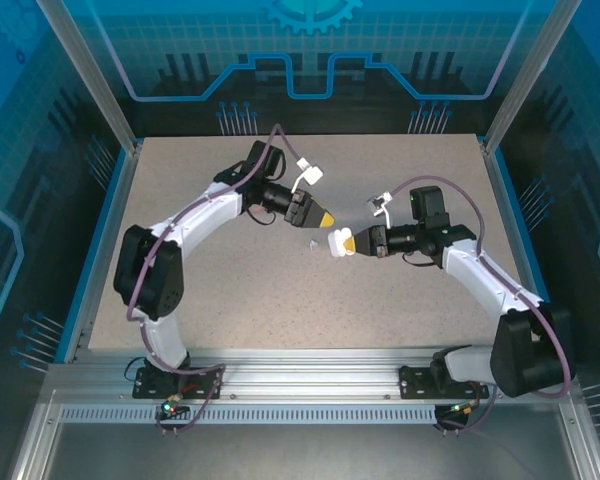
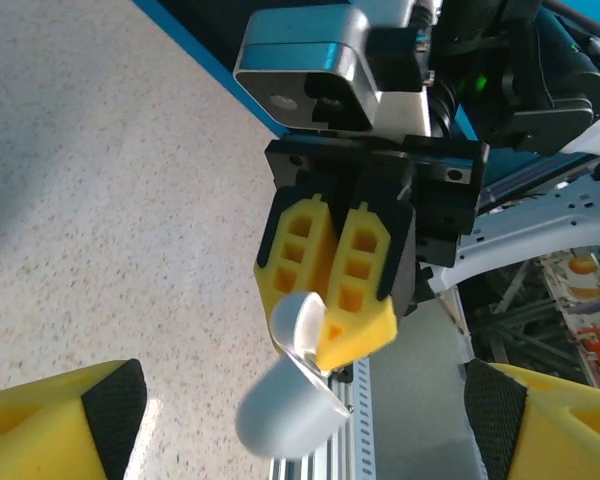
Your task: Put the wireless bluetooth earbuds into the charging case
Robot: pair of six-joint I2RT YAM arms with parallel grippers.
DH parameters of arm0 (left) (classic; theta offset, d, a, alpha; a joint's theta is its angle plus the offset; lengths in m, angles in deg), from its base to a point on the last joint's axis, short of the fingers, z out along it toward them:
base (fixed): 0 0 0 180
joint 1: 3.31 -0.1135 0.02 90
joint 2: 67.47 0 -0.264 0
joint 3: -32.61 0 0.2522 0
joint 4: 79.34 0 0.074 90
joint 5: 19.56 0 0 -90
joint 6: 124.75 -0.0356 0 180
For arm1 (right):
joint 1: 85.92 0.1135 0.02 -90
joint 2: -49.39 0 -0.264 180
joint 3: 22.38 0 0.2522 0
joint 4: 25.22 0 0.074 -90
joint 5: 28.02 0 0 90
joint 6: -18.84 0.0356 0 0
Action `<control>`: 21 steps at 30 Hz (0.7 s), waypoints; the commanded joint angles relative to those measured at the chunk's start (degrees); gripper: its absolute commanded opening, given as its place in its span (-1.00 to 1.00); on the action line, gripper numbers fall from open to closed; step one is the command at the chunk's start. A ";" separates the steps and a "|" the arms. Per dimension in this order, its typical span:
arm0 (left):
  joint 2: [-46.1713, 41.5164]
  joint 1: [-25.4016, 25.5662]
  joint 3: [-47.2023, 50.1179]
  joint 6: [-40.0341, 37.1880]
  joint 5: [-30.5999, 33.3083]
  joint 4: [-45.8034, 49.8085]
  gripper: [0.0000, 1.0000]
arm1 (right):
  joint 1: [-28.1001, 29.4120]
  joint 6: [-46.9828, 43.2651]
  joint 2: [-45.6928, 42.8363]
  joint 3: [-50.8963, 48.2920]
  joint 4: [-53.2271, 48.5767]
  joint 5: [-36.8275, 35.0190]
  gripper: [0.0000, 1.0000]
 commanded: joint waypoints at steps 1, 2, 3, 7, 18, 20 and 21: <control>4.46 -0.52 -6.15 -9.59 -5.32 12.84 0.66 | -1.44 -2.40 1.78 4.05 -2.01 4.98 -0.73; 5.44 -0.52 -7.50 -10.50 -5.71 13.89 0.63 | -1.60 -2.50 2.41 4.66 -2.30 5.28 -0.73; 6.56 -0.57 -9.47 -11.85 -6.25 15.84 0.60 | -1.74 -2.67 3.26 5.47 -2.43 5.63 -0.74; 10.55 -0.95 -16.33 -17.40 -9.07 23.62 0.50 | -2.16 -3.72 6.27 8.51 -3.70 6.80 -0.79; 18.07 -2.90 -27.24 -27.93 -14.46 37.03 0.42 | -3.61 -4.55 12.48 14.06 -4.91 8.14 -0.79; 19.27 -2.98 -28.60 -28.96 -14.55 38.60 0.40 | -3.62 -4.99 13.03 14.73 -5.42 8.24 -0.79; 19.96 -2.98 -29.28 -29.48 -14.77 39.33 0.39 | -3.64 -5.03 13.29 15.03 -5.53 8.44 -0.79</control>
